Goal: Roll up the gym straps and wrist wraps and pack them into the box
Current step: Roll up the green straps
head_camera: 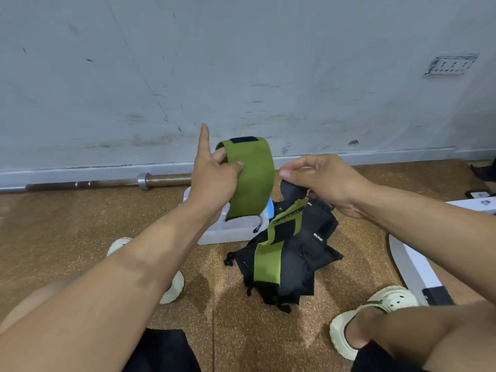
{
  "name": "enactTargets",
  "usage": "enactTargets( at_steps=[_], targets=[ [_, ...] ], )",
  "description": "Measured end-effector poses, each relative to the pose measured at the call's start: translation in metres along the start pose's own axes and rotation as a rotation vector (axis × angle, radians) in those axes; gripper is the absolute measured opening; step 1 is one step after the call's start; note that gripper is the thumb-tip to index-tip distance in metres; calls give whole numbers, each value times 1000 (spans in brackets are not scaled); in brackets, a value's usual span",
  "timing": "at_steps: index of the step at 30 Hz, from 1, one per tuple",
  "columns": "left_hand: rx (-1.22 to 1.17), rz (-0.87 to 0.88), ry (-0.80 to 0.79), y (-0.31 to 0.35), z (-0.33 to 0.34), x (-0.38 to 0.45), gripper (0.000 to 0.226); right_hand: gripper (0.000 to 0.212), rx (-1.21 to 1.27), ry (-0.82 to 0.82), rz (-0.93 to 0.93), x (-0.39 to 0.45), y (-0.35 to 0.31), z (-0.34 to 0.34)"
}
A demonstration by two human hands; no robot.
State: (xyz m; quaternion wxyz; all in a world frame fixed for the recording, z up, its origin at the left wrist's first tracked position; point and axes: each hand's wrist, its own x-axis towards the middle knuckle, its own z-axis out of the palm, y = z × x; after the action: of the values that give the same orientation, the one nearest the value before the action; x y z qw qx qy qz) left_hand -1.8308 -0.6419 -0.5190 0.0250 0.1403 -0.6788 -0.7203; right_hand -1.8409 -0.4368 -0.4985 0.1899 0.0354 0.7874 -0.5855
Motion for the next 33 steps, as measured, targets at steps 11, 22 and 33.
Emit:
enactTargets(
  at_steps=[11, 22, 33],
  targets=[
    [75, -36, -102, -2, 2, -7, 109, 8, 154, -129, -132, -15, -14, 3],
    [-52, -82, -71, -1, 9, -15, 91, 10, 79, 92, -89, -16, -13, 8],
    [-84, -46, -43, 9, -1, -6, 90, 6, 7, -34, 15, -11, -10, 8]
  ],
)
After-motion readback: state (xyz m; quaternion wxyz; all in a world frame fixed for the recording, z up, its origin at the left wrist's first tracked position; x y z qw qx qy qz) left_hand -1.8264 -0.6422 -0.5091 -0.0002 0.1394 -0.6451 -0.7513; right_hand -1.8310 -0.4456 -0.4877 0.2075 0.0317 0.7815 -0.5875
